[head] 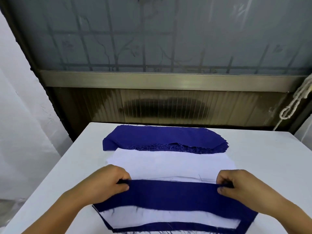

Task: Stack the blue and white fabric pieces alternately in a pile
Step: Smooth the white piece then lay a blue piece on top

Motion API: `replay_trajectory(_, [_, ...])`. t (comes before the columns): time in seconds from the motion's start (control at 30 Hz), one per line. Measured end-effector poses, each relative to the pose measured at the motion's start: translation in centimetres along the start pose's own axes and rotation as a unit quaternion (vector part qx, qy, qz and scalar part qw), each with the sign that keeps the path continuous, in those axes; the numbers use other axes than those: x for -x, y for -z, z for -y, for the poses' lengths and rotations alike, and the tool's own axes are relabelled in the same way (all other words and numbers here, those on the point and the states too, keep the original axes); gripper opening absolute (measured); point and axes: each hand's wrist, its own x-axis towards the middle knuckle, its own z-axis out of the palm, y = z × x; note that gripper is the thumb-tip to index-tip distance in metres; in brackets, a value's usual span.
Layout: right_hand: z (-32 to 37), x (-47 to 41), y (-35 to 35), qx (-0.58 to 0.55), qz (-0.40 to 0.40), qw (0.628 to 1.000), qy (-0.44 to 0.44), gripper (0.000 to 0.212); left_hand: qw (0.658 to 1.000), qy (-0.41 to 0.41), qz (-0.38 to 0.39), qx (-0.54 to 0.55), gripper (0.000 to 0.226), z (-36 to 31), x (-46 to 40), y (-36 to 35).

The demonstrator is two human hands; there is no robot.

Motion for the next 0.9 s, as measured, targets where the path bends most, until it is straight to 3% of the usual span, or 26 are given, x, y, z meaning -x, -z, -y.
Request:
replay_trajectory(0.1, [0.0, 0.3, -0.3, 0.032, -0.141, 0.990, -0.002, 0.021, 0.985, -0.006, -0.170, -0.016, 0.015, -0.3, 0.6, 0.4])
replay_trajectory(0.17, [-0.6, 0.9, -0.8, 0.063, -0.258, 0.963, 0.047, 0.024, 0.947, -0.053, -0.309, -0.070, 0.016, -0.5, 1.6, 0.5])
replay_trajectory(0.23, [-1.3, 1.6, -1.8, 0.089, -0.341, 0.928, 0.122, 0.021, 0.908, -0.111, -0.386, -0.119, 0.018, -0.4, 2.6, -0.5])
replay_trajectory(0.3, [-2.1, 2.3, -3.5, 0.106, -0.364, 0.910, 0.165, 0.012, 0.891, -0.153, -0.402, -0.144, 0.028, -0.1, 3.2, -2.9])
replay_trajectory(0.4, [-4.2, 2.9, -6.9, 0.110, -0.316, 0.923, 0.190, 0.010, 0.884, -0.189, -0.390, -0.176, 0.032, 0.2, 3.4, -7.9])
replay_trajectory(0.47, [-5.2, 3.3, -8.9, 0.071, -0.250, 0.950, 0.172, 0.041, 0.885, -0.204, -0.375, -0.187, 0.035, 0.3, 3.4, -10.4])
replay_trajectory(0.53, [-5.9, 3.5, -9.8, 0.042, -0.232, 0.959, 0.158, 0.050, 0.883, -0.207, -0.381, -0.182, 0.042, 0.2, 3.4, -11.0])
replay_trajectory(0.63, [-6.0, 3.5, -9.7, 0.029, -0.230, 0.960, 0.159, 0.037, 0.882, -0.205, -0.390, -0.168, 0.064, -0.2, 3.2, -10.2])
replay_trajectory(0.73, [-5.9, 3.3, -9.8, 0.026, -0.255, 0.950, 0.180, 0.020, 0.886, -0.209, -0.381, -0.161, 0.067, -0.3, 3.2, -10.1])
replay_trajectory(0.9, [-6.0, 3.4, -9.9, 0.059, -0.264, 0.948, 0.168, 0.018, 0.897, -0.194, -0.369, -0.144, 0.078, -0.2, 3.4, -10.3])
